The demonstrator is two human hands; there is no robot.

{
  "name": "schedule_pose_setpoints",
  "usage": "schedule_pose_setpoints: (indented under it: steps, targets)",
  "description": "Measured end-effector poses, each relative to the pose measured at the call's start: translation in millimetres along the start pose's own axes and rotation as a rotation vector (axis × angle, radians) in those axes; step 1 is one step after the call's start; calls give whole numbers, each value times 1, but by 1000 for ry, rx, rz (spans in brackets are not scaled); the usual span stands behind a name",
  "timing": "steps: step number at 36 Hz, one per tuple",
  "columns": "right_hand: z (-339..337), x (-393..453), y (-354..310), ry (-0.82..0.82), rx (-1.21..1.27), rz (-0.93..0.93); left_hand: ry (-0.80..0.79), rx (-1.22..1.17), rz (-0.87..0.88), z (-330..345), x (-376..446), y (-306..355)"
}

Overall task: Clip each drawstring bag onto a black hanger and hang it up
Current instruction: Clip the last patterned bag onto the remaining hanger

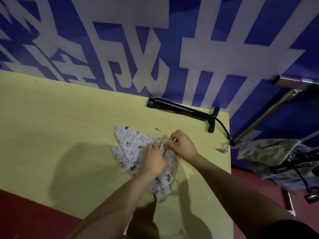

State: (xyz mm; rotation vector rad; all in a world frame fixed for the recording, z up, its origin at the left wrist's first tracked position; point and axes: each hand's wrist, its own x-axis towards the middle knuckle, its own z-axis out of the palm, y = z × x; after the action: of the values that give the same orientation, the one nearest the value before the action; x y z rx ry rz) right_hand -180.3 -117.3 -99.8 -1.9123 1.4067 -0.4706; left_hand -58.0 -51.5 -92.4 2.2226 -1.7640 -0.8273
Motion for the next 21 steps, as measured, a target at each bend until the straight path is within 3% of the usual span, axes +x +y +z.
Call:
schedule_pose_setpoints:
  steps: [3, 6, 10, 15, 21]
  targets:
    - [-2, 11, -7, -19, 25, 35, 63, -45, 125, -24, 1, -7]
    - [-4, 18, -13, -66, 205, 74, 11, 23, 259, -40, 4, -14]
    - [4, 34, -17, -26, 375, 220, 82, 33, 152, -48, 19, -20]
    - [22, 60, -6, 50, 2, 256, 143, 64, 0, -58, 35, -28]
    - [42, 90, -1, 2, -238, 200, 183, 102, 6, -72, 53, -43]
